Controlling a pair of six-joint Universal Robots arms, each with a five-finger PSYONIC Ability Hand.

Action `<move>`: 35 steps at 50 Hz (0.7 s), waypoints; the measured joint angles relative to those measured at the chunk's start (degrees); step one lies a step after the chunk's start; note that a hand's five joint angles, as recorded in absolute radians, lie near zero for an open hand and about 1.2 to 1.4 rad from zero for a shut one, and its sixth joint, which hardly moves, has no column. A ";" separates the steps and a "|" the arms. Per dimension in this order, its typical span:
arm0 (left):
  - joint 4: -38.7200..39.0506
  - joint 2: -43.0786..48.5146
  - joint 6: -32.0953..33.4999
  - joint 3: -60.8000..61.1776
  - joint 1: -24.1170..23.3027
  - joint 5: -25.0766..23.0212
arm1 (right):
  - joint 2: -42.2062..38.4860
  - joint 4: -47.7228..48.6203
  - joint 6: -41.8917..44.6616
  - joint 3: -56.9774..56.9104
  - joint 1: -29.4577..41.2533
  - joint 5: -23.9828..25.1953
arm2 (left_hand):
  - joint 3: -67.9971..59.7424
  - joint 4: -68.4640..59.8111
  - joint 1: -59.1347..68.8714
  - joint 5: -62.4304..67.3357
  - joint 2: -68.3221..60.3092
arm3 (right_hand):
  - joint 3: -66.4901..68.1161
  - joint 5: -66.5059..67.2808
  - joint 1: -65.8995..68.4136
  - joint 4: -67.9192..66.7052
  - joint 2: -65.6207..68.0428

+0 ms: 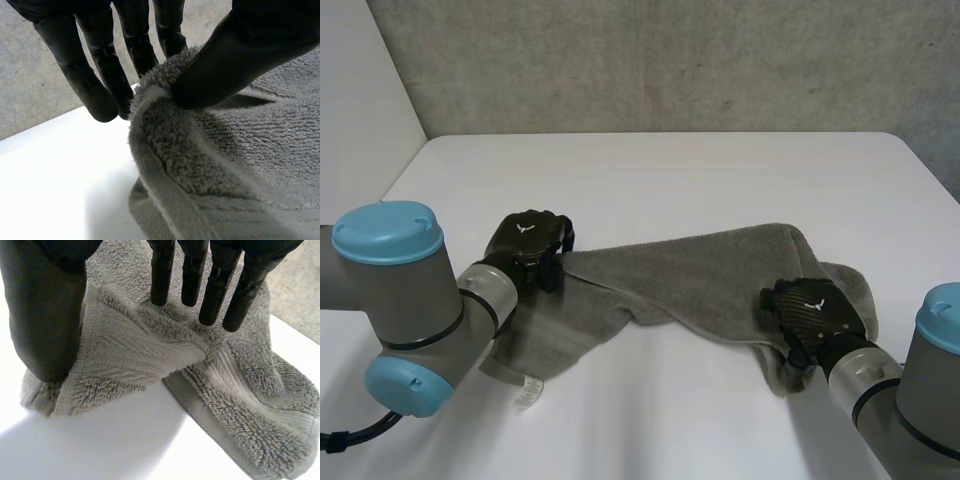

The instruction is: Fold the towel.

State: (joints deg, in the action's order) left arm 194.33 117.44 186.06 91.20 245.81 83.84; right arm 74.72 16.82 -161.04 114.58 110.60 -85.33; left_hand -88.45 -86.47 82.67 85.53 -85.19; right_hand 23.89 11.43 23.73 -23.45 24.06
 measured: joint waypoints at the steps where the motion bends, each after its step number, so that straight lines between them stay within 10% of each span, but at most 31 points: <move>1: -0.01 0.00 0.00 0.02 0.04 0.00 | 0.20 -0.01 -0.01 0.03 -0.12 0.00 | 0.00 0.00 0.00 0.00 0.00 | 0.00 0.06 0.00 0.00 0.00; 7: 0.01 -0.02 0.00 0.08 0.25 0.01 | 0.58 0.05 -0.05 0.08 -1.38 0.23 | 0.00 0.00 0.00 0.00 0.00 | 8.68 11.99 9.74 -9.44 9.75; 13: -0.02 -0.09 0.00 0.10 0.35 0.08 | 0.71 0.29 0.18 -0.43 -2.62 0.45 | 0.00 0.00 0.00 0.00 0.00 | 50.11 53.06 51.15 -51.05 50.45; 25: -1.31 -7.70 0.57 0.66 0.31 0.03 | 15.93 -4.66 7.26 -7.74 -5.05 2.20 | -0.01 0.00 0.00 0.00 0.00 | 51.99 54.57 51.93 -53.48 50.71; 35: -5.70 -27.96 1.24 0.08 0.19 -0.65 | 20.87 -27.84 9.99 -32.59 -9.42 8.99 | -0.05 -0.61 0.00 0.00 0.00 | 52.25 54.57 52.07 -53.49 50.71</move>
State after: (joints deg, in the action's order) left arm 188.64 89.48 187.31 91.28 246.00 83.19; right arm 95.60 -11.02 -151.05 81.99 101.18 -76.34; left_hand -88.50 -87.08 82.67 85.53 -85.18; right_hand 76.14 66.00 75.80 -76.94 74.77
